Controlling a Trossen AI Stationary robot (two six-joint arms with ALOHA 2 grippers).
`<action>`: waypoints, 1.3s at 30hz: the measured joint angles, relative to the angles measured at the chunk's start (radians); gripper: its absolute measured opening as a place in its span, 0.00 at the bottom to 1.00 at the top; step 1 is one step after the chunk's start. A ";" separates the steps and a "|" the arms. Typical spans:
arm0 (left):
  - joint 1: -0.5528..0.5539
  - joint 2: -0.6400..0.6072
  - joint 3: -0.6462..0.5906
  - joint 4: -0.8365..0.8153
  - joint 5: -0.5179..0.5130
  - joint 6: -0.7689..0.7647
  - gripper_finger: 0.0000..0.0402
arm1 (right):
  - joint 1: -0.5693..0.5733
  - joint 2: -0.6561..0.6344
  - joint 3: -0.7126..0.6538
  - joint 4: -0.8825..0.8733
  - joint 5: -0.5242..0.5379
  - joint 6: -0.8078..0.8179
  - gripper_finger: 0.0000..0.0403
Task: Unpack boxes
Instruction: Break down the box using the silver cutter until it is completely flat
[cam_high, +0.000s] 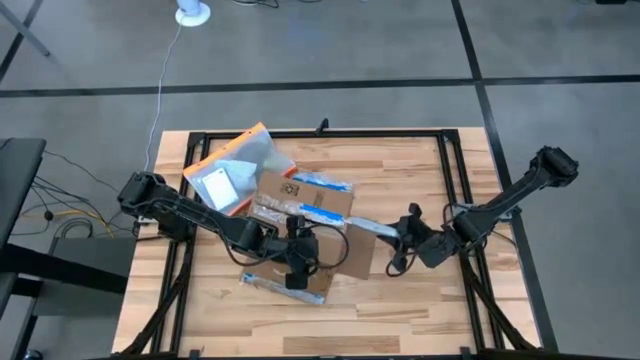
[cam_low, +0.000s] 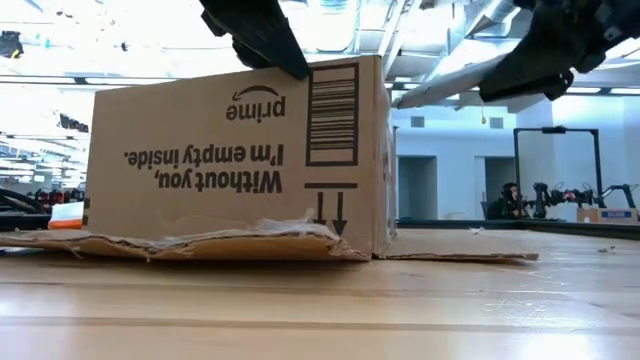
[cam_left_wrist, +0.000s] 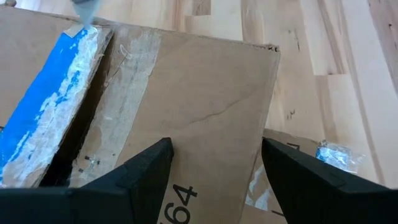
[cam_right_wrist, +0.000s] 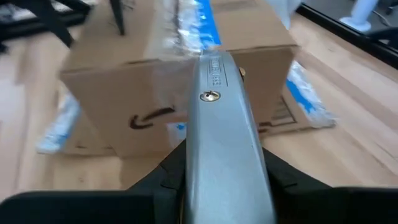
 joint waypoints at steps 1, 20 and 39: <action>0.000 0.000 0.000 0.000 0.001 -0.002 0.59 | -0.003 0.000 0.000 -0.012 -0.002 0.001 0.23; -0.002 0.000 -0.001 0.000 0.004 -0.007 0.59 | -0.009 -0.007 0.027 -0.145 -0.033 0.021 0.22; 0.006 0.002 -0.003 0.047 0.018 -0.016 0.59 | -0.049 0.050 0.027 -0.095 -0.182 -0.026 0.22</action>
